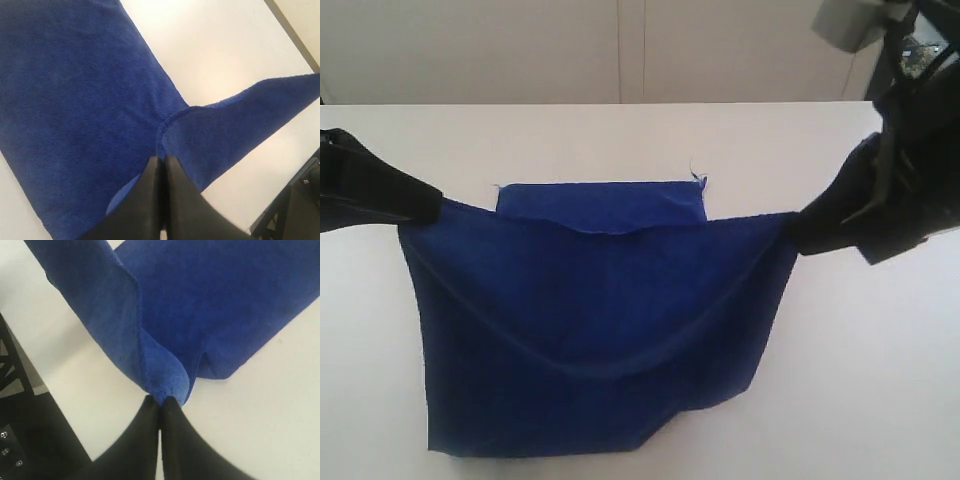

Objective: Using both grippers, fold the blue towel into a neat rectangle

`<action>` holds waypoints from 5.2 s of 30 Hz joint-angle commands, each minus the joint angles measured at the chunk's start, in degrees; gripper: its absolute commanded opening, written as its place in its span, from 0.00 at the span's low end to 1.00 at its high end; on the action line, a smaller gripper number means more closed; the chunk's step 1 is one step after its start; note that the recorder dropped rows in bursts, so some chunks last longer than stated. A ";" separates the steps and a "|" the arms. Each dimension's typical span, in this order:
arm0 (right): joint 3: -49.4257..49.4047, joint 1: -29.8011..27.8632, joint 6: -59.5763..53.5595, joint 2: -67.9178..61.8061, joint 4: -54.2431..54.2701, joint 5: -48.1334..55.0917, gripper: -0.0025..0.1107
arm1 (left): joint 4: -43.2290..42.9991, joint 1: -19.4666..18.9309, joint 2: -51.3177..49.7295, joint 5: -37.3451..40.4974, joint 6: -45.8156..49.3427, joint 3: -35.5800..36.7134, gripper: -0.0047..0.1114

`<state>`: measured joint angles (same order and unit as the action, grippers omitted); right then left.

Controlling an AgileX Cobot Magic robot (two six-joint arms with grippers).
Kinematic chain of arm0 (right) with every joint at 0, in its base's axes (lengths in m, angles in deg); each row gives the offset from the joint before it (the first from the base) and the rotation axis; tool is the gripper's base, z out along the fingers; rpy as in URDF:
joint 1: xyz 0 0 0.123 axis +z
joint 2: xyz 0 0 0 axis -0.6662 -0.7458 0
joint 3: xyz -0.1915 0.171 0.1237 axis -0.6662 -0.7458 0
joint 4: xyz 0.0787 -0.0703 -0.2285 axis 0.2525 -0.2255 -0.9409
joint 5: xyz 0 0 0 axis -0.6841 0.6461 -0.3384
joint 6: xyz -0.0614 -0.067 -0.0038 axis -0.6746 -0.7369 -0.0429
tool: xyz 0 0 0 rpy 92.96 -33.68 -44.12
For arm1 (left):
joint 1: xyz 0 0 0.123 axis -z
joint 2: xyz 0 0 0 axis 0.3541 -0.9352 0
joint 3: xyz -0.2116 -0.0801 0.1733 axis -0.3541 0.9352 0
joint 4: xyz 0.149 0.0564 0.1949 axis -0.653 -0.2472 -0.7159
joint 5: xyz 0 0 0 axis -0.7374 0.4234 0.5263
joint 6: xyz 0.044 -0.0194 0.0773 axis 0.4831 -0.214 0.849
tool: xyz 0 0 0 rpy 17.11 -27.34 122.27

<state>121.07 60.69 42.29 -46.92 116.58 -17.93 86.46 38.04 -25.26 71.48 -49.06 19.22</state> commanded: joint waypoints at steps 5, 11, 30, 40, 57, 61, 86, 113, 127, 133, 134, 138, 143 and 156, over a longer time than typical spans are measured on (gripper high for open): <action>1.76 0.03 1.66 9.83 0.41 -0.03 0.02 | 1.42 -0.05 0.22 8.61 0.69 0.47 0.04; -3.53 0.03 4.35 17.10 0.63 -0.03 0.02 | 4.33 -0.05 0.32 14.28 3.35 0.47 0.04; -12.93 0.03 1.71 13.10 2.99 -9.21 0.02 | 5.65 -0.05 3.62 6.54 3.55 5.72 0.04; -11.40 0.03 0.60 2.49 2.99 -21.70 0.02 | 5.25 -0.05 -1.54 -7.58 3.55 5.72 0.04; 1.66 0.03 0.60 -16.80 2.99 -29.39 0.02 | 4.81 -0.05 -14.69 -21.30 4.67 0.35 0.04; 3.76 0.03 0.60 -19.58 2.88 -29.77 0.02 | 3.02 -0.05 -17.18 -21.43 4.67 -3.22 0.04; 17.28 -0.08 0.82 -38.86 0.07 -36.11 0.02 | 1.23 -3.43 -41.45 -24.48 4.86 -20.88 0.04; 25.42 -1.30 4.94 -51.76 -4.25 -44.13 0.02 | 1.12 -3.46 -55.77 -33.48 4.60 -29.63 0.04; 25.42 -1.30 4.08 -55.89 -4.46 -51.58 0.02 | 0.42 -3.34 -60.62 -40.82 9.25 -29.63 0.04; 25.42 -1.30 4.08 -55.89 -4.46 -52.21 0.17 | 0.11 -3.34 -60.60 -41.28 9.37 -29.63 0.28; 25.42 -1.30 4.08 -55.89 -4.46 -52.21 0.25 | 0.11 -3.34 -60.60 -41.28 9.37 -29.63 0.39; 25.42 -1.30 4.08 -55.89 -4.46 -52.47 0.47 | 0.11 -3.34 -60.60 -41.36 9.37 -29.63 0.53; 25.42 -1.30 4.78 -55.62 -4.46 -51.37 0.49 | 0.11 -3.34 -60.60 -40.53 9.37 -29.63 0.53; 25.42 -1.30 5.64 -48.56 -4.75 -36.09 0.03 | -3.74 -3.44 -54.62 -25.94 9.37 -29.63 0.11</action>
<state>146.20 60.08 47.56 -97.04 112.24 -57.54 83.89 34.81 -81.54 41.12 -39.80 -10.21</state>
